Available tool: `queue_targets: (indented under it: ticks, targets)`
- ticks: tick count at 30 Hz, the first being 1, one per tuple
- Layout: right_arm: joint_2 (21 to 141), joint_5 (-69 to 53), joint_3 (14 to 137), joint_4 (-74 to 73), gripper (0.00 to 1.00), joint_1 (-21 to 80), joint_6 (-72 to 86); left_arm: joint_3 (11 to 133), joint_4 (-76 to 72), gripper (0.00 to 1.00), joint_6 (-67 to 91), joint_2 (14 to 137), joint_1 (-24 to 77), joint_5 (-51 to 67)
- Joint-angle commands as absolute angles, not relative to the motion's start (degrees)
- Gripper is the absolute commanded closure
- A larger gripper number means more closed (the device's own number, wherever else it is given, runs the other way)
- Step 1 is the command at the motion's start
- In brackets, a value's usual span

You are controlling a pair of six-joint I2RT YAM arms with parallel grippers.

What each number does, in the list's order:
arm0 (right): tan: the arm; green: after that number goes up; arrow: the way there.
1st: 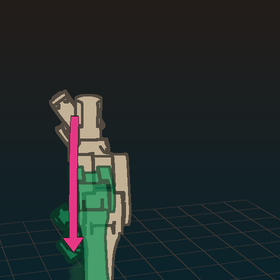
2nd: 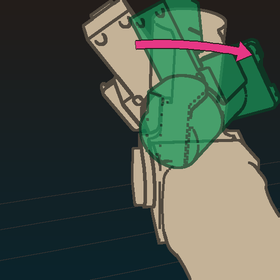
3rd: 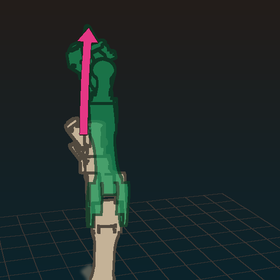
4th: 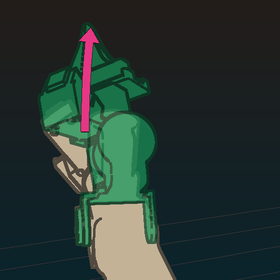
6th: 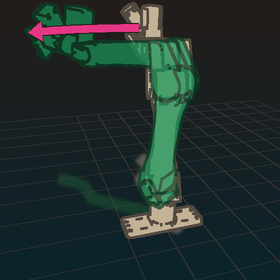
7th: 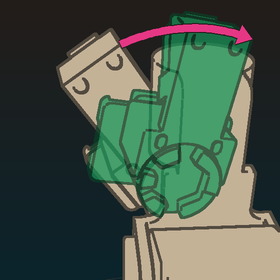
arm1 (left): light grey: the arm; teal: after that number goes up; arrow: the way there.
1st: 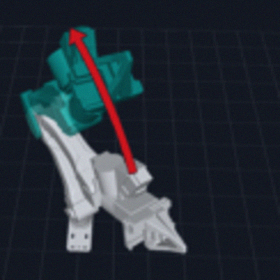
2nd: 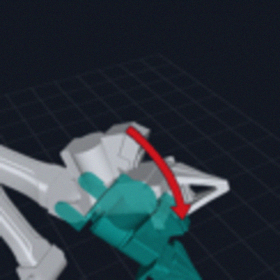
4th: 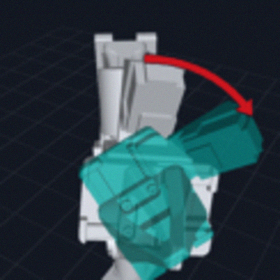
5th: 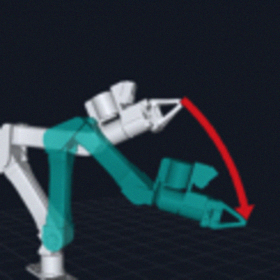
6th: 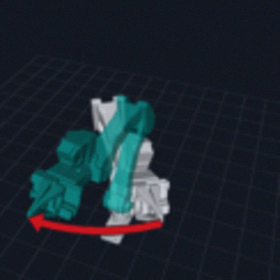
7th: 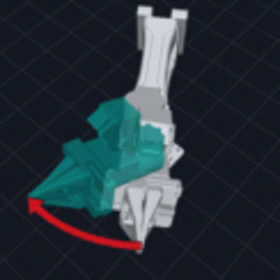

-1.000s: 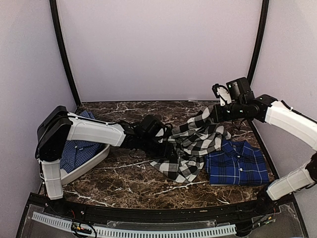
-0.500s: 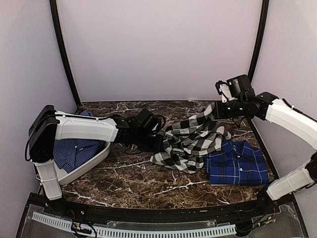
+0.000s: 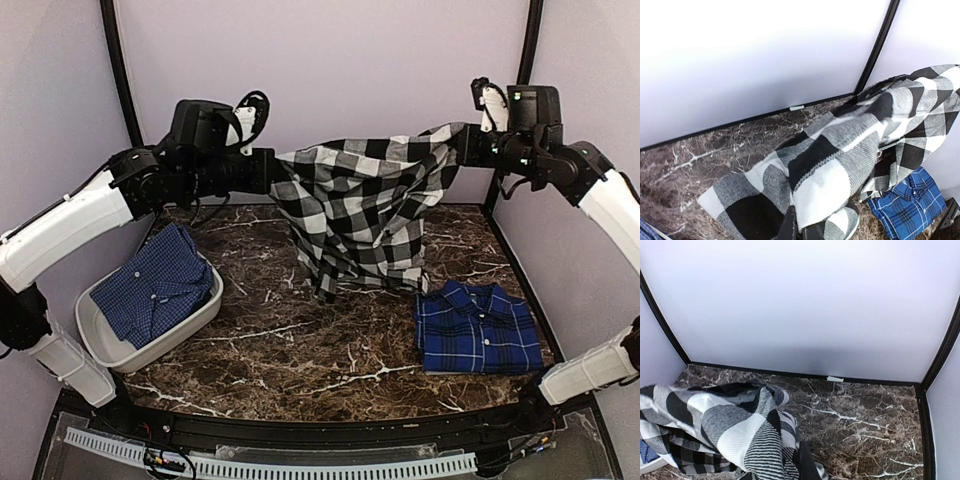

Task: Fold and stack the long sleeve shirts
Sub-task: Flatten out the crumpled shirt at the center of the board.

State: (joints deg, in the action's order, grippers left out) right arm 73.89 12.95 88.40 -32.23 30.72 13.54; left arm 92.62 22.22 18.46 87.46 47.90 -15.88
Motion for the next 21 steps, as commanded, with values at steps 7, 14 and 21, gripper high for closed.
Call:
queue_targets:
  ticks: [7, 14, 21]
  targets:
    - [62.2, 10.7, 100.4, -31.4, 1.0, 31.2, 9.5, 94.6, 17.2, 1.0, 3.7, 70.6, 49.3, -6.6]
    - [61.7, 8.9, 109.3, -34.3, 1.0, 31.1, 7.0, 98.9, 15.9, 1.0, 4.8, 67.0, 49.7, -2.0]
    - [70.3, 9.8, 104.5, -33.4, 1.0, 31.0, 7.6, 101.8, 21.5, 1.0, 6.4, 73.6, 46.8, -7.8]
